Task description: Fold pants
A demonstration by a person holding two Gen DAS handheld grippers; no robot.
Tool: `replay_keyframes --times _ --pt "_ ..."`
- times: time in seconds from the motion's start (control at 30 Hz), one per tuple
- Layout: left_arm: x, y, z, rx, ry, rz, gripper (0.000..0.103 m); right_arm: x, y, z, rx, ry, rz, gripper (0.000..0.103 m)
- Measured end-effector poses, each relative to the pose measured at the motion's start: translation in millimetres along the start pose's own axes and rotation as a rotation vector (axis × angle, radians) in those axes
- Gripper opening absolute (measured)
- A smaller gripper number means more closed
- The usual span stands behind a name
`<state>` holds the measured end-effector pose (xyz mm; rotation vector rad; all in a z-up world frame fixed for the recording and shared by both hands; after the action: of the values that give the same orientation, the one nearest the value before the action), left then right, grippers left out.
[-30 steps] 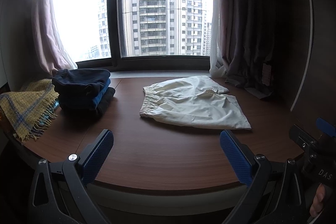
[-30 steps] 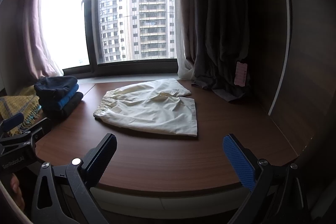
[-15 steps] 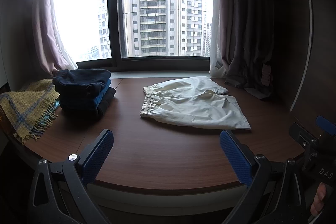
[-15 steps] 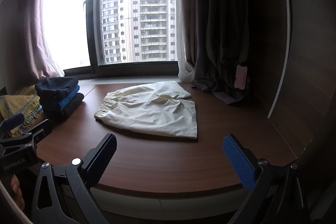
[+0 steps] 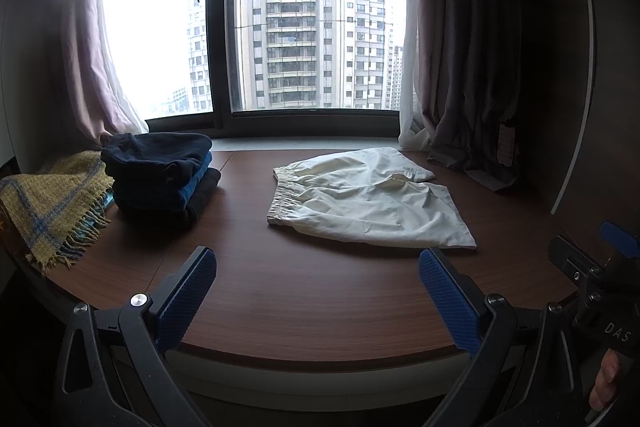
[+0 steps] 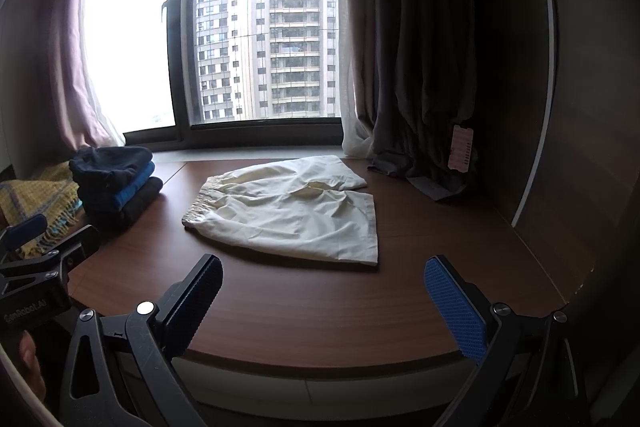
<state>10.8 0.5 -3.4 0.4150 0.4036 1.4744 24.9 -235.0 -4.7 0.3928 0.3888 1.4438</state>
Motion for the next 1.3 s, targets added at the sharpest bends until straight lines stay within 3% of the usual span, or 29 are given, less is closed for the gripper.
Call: replay_keyframes --times 0.67,0.97,1.3 --pt "22 -19 -4 0.021 0.009 0.019 0.103 16 -21 -7 0.037 0.027 0.027 0.103" --pt "41 -70 19 0.014 -0.068 -0.017 0.103 48 -65 10 0.041 0.076 0.017 0.103" --pt "68 -143 42 0.029 -0.159 -0.080 0.103 81 -125 26 0.068 0.118 -0.068 0.102"
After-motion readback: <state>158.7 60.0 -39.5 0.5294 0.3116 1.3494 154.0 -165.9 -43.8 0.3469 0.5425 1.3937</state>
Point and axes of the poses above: each gripper's, at about its wrist camera, not at the fingertips, and y roughly against the way its jaws point, x to its left, z to its top, the point moved 4 cm from there along -y, roughly the way its jaws point, and after that the axes turned 1 degree about -z, right-handed, at the moved point
